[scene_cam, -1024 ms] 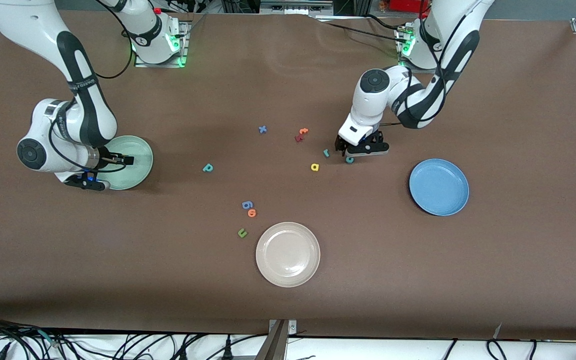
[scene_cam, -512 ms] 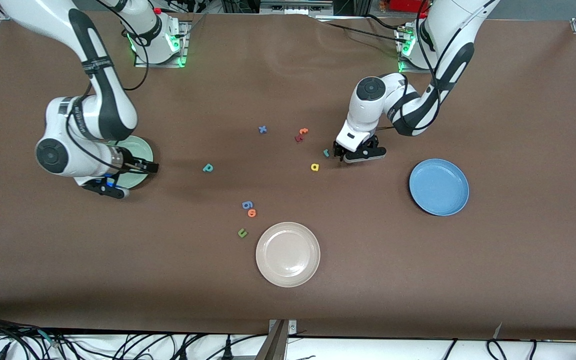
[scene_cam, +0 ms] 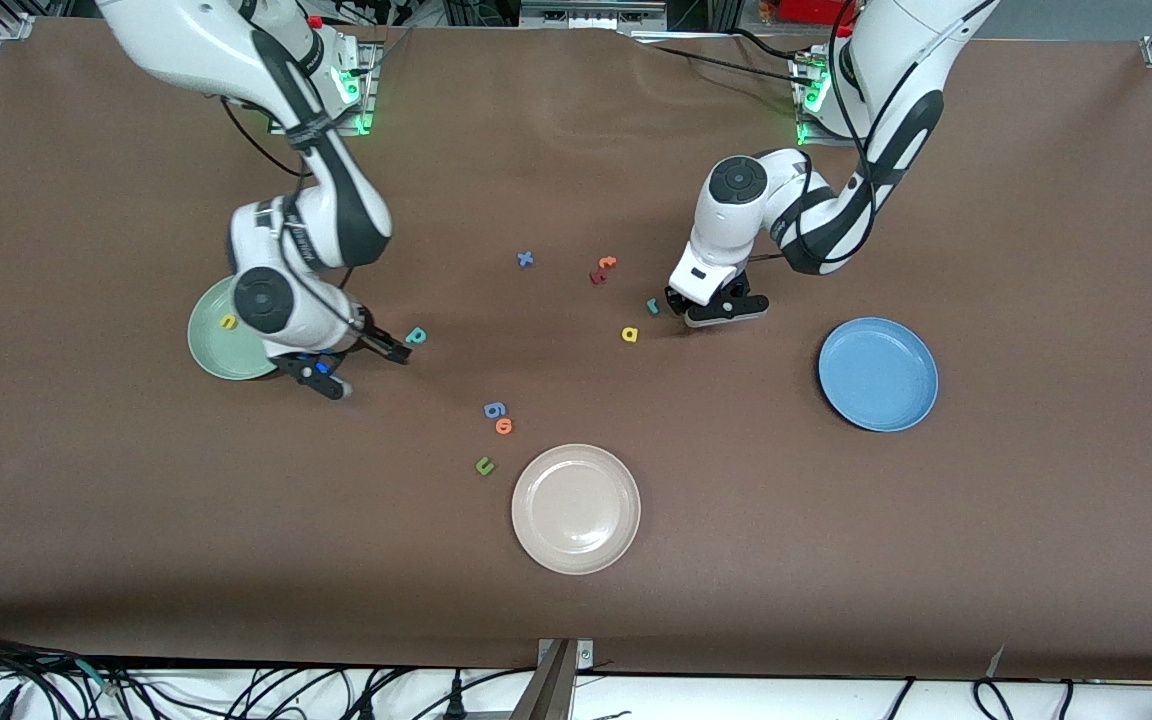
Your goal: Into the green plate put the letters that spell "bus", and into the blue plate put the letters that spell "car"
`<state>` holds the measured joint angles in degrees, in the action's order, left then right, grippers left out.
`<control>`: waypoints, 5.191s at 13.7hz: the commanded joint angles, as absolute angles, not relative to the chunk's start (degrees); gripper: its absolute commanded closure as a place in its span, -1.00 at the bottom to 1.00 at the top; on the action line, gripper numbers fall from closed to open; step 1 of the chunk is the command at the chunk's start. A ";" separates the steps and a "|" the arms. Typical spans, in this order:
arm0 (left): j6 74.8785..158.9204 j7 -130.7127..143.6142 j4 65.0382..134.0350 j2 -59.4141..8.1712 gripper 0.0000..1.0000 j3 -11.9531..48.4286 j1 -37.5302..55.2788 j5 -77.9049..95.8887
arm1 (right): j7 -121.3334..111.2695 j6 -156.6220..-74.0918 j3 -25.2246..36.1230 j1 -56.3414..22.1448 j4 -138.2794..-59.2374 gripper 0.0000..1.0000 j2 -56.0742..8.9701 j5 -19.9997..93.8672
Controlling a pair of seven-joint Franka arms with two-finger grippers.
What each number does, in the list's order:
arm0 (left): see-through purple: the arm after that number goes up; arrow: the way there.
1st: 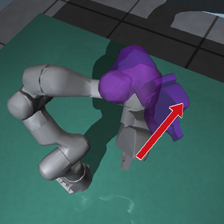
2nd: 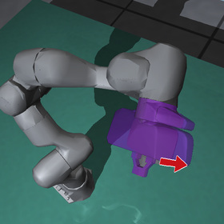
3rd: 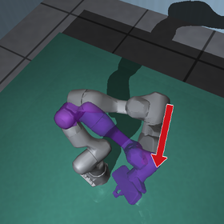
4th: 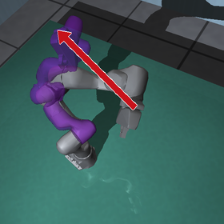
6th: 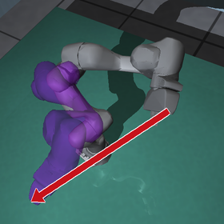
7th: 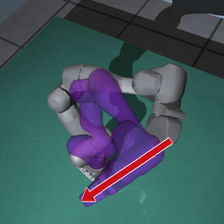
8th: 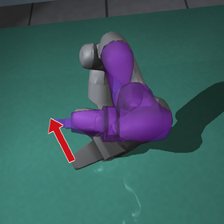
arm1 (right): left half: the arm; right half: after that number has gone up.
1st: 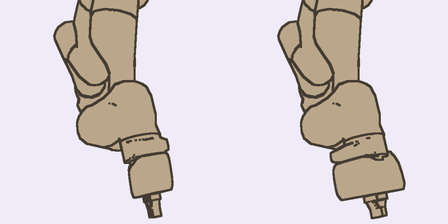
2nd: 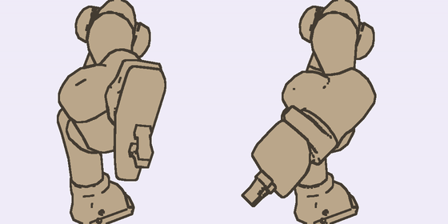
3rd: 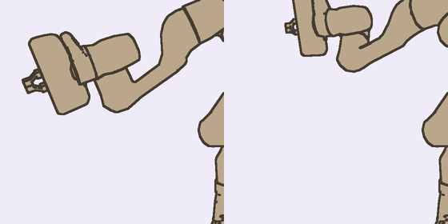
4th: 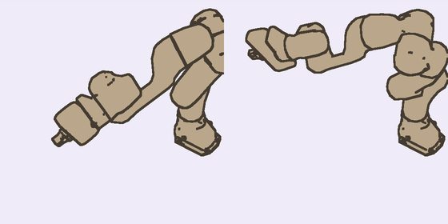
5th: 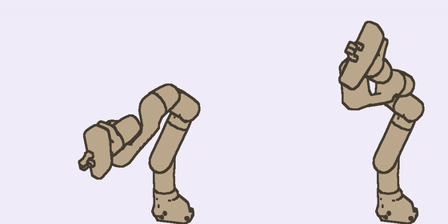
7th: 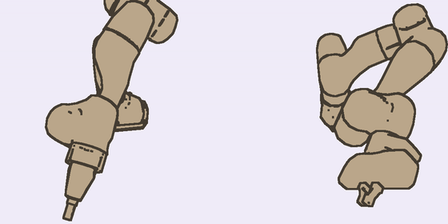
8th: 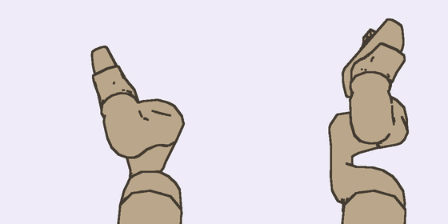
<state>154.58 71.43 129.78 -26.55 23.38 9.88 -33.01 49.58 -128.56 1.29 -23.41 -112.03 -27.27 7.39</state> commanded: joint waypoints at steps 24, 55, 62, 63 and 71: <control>116.54 4.97 105.38 -27.42 0.97 23.29 -8.24 -12.65 | 53.96 -140.01 0.62 -25.66 -117.42 -0.32 -30.06 11.51; 140.53 67.56 118.30 -31.37 -1.00 40.17 -4.66 -14.94 | 7.66 -121.98 23.47 -21.62 -120.49 1.00 -25.13 12.12; 143.44 83.47 117.69 -37.17 -0.87 38.76 0.35 -30.19 | 4.83 -122.78 23.38 -21.62 -121.29 0.91 -26.72 16.79; 143.44 85.76 117.69 -38.05 -0.87 38.85 0.35 -33.45 | 4.83 -122.78 23.47 -21.62 -121.29 0.79 -26.72 16.79; 143.09 90.17 117.07 -38.50 -0.17 38.76 2.02 -34.98 | 5.19 -104.20 25.92 -21.62 -106.21 -0.97 -21.36 16.26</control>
<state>143.27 87.64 118.13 -38.29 39.18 1.06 -32.94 5.88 -112.04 24.20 -21.73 -112.51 -22.44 15.58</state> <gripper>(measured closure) 0.374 0.048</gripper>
